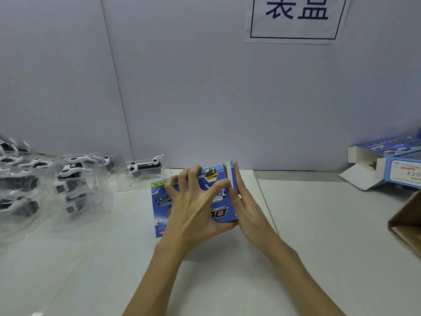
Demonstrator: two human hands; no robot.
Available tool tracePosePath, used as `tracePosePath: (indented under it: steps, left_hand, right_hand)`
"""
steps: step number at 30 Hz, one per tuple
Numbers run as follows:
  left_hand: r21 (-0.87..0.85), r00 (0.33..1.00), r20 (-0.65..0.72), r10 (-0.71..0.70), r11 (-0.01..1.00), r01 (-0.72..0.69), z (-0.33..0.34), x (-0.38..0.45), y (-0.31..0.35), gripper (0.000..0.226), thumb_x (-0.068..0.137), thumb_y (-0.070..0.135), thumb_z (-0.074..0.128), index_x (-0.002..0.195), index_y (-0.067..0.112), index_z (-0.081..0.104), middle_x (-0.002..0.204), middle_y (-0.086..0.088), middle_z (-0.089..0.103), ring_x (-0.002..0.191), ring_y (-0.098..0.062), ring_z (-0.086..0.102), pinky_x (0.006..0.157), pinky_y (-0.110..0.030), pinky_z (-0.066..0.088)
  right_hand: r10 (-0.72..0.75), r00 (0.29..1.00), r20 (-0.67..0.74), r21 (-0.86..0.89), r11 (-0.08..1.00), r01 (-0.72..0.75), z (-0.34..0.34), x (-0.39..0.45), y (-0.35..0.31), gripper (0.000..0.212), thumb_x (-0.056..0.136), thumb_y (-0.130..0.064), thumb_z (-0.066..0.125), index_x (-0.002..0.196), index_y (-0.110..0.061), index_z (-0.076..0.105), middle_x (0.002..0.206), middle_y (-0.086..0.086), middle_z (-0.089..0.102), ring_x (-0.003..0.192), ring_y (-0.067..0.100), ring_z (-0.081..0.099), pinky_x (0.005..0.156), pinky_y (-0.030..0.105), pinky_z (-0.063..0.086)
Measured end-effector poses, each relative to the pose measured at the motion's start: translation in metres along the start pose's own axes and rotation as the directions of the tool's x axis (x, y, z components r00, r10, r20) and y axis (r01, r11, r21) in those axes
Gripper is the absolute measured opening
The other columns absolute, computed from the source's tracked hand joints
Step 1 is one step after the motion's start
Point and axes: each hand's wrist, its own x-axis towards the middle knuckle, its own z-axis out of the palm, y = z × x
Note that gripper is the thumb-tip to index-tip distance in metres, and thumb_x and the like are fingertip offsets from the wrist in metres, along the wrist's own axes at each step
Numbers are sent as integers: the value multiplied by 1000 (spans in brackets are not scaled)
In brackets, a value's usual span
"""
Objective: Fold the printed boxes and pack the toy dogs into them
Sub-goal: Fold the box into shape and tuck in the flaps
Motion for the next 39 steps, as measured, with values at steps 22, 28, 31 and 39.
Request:
tracePosePath:
  steps: [22,28,31,39]
  left_hand:
    - [6,998,-22,67,998,-67,9,-3,4,83,67,85,59,138,42,57,144,-15,49,133,-37,45,105,-59,28]
    - [28,998,-26,58,998,-57,11,-3,4,84,66,84,59,138,42,53,143,-17,49,132,-37,44,104,-58,29]
    - [15,998,-35,49,999,-48,12,-3,5,84,64,83,60,137,42,52,142,-16,49,132,-37,45,105,-59,29]
    - [0,997,-74,30,1000,-30,14,-5,8,97,64,81,63,148,38,43,144,-14,46,135,-36,44,107,-59,27]
  right_hand:
    - [20,976,-215,264,964,38,4,-3,-7,43,99,-33,52,142,-42,51,123,-10,72,110,20,73,69,29,63]
    - [18,981,-193,208,978,23,2,-2,-8,46,101,-32,50,144,-47,47,115,-23,73,106,13,74,66,25,62]
    - [21,985,-171,204,979,14,1,-2,-8,45,106,-26,47,145,-47,44,116,-25,72,108,14,74,68,25,62]
    - [14,993,-113,205,979,9,0,-3,-6,48,107,-32,43,153,-45,41,134,-12,67,120,18,69,77,30,63]
